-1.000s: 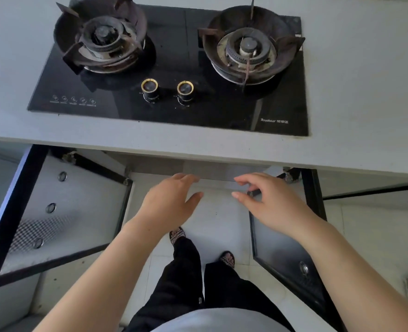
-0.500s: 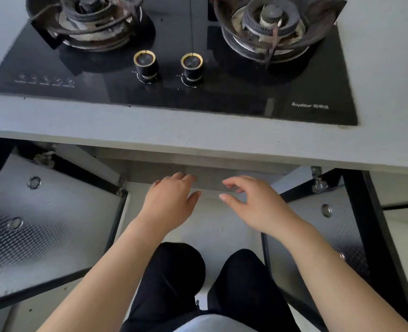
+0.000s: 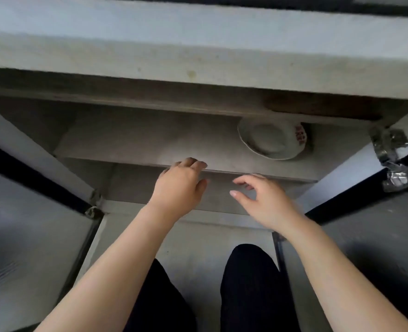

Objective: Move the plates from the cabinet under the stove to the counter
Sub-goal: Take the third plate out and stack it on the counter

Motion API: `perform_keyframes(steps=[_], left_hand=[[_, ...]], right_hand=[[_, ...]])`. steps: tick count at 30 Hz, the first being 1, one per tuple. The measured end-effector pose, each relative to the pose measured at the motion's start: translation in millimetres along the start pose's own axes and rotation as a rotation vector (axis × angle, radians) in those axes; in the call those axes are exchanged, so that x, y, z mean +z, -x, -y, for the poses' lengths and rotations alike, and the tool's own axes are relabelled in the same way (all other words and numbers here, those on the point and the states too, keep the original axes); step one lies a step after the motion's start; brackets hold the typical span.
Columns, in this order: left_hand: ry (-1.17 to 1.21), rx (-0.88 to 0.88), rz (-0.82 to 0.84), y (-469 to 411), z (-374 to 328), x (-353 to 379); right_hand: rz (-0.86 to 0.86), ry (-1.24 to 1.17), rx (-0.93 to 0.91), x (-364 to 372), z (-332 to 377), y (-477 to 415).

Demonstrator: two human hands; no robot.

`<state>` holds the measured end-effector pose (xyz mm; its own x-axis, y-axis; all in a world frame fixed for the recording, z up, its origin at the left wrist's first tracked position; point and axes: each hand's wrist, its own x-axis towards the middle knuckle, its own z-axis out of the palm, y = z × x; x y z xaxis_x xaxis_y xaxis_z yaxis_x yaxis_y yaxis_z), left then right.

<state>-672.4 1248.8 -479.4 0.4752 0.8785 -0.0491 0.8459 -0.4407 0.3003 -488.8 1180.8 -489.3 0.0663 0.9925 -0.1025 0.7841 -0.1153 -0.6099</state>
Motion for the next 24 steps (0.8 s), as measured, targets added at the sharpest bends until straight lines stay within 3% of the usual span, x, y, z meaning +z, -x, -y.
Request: perform_keyframes(steps=[10,24], left_hand=[[0.034,0.009,-0.249,-40,29,92],[0.091,0.031,-0.33,-84,52,137]], right_hand=[[-0.1,0.115,-0.124,52,-60,-55],[-0.38,0.26,-0.189,87,-105,-98]])
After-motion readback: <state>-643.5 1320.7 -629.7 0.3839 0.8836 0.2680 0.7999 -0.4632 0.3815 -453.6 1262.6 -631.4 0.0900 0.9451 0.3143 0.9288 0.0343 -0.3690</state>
